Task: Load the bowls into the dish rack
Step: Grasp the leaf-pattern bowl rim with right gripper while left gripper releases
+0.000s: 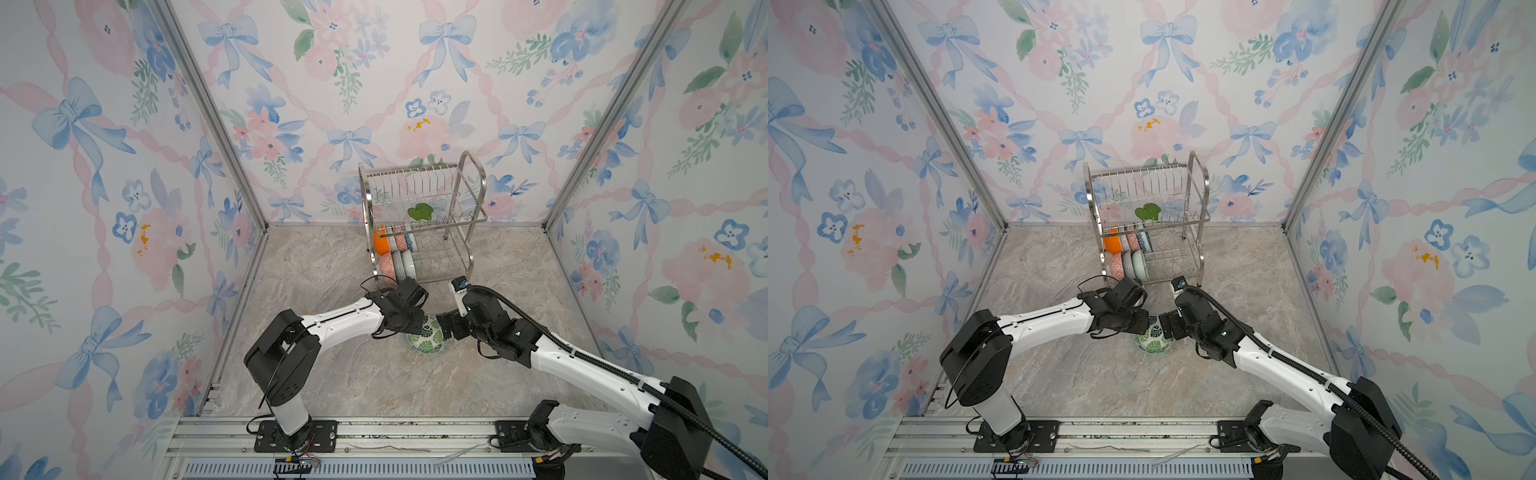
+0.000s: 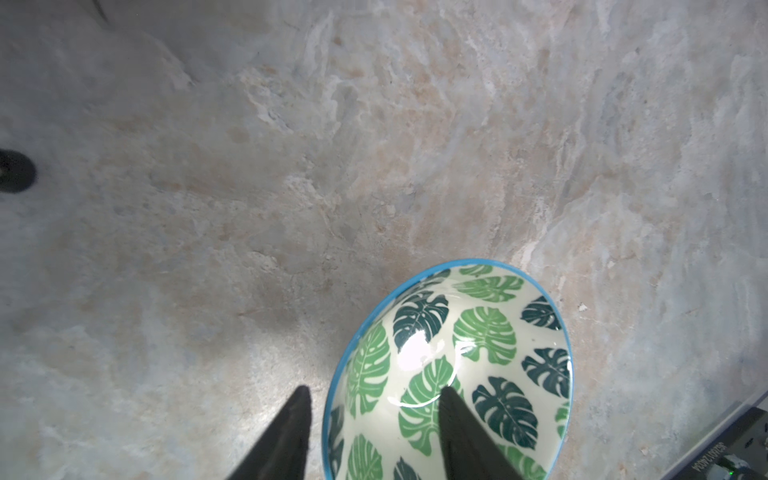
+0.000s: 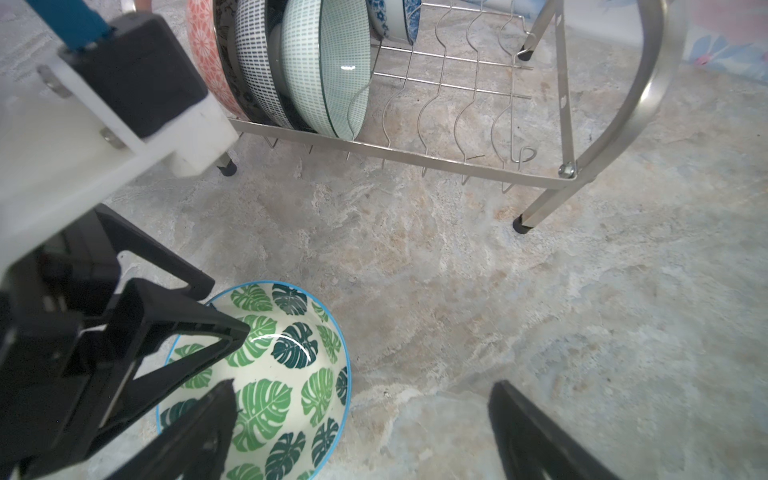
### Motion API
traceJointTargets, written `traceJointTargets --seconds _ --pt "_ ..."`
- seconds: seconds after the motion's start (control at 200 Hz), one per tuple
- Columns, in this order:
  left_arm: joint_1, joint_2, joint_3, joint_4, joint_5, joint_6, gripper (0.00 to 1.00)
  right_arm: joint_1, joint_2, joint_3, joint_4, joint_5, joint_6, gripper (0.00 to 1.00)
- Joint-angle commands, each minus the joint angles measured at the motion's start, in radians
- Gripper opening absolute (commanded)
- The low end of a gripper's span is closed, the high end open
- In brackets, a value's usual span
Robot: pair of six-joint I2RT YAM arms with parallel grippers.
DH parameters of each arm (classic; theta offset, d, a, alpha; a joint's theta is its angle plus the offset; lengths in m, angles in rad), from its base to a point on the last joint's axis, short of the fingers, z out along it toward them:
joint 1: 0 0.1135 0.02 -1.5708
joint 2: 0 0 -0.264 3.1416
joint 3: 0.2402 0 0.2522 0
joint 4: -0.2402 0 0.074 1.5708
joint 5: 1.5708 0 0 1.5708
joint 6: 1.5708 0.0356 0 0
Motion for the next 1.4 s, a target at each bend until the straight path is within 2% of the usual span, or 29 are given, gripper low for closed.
traceJointTargets --seconds 0.0,0.015,0.025,0.035,0.05,0.305,0.32,0.335,0.515,0.765,0.925,0.98,1.075,1.205,1.295,1.395 --pt "-0.001 -0.065 0.017 -0.006 -0.017 0.043 0.61 -0.009 -0.011 0.028 -0.077 -0.012 0.009 0.96" --pt "0.000 -0.069 0.016 -0.008 -0.019 0.046 0.62 -0.009 -0.011 0.030 -0.078 -0.012 0.010 0.96" --pt "0.000 -0.074 0.016 -0.009 -0.021 0.048 0.72 -0.008 -0.012 0.032 -0.079 -0.012 0.011 0.97" --pt "0.002 -0.077 0.016 -0.010 -0.022 0.050 0.77 -0.007 -0.013 0.033 -0.079 -0.012 0.012 0.96" --pt "0.003 -0.083 0.017 -0.012 -0.024 0.052 0.81 -0.006 -0.014 0.034 -0.080 -0.012 0.012 0.97" --pt "0.078 -0.216 -0.015 -0.041 -0.059 0.102 0.90 0.048 0.026 0.066 -0.096 0.021 0.001 0.96" --pt "0.083 -0.223 -0.016 -0.045 -0.061 0.107 0.96 0.052 0.031 0.070 -0.098 0.023 0.000 0.97" --pt "0.086 -0.233 -0.016 -0.048 -0.064 0.112 0.98 0.057 0.036 0.074 -0.098 0.025 0.000 0.96" --pt "0.144 -0.355 -0.039 -0.094 -0.150 0.143 0.98 0.132 0.133 0.117 -0.086 0.063 0.013 0.96" --pt "0.243 -0.544 -0.148 -0.093 -0.247 0.101 0.98 0.245 0.320 0.211 -0.080 0.080 0.073 0.96" --pt "0.347 -0.628 -0.236 -0.073 -0.082 0.094 0.98 0.291 0.407 0.237 -0.080 0.091 0.142 0.97" --pt "0.378 -0.658 -0.271 -0.054 -0.034 0.093 0.98 0.303 0.426 0.234 -0.067 0.091 0.167 1.00" --pt "0.420 -0.701 -0.337 -0.006 0.058 0.078 0.98 0.322 0.466 0.243 -0.066 0.093 0.189 0.92" --pt "0.445 -0.714 -0.395 0.041 0.151 0.052 0.98 0.332 0.526 0.261 -0.077 0.099 0.207 0.75" --pt "0.446 -0.719 -0.441 0.067 0.179 0.044 0.98 0.333 0.549 0.268 -0.077 0.107 0.220 0.60" --pt "0.452 -0.716 -0.460 0.088 0.186 0.042 0.98 0.333 0.577 0.288 -0.097 0.114 0.219 0.50"
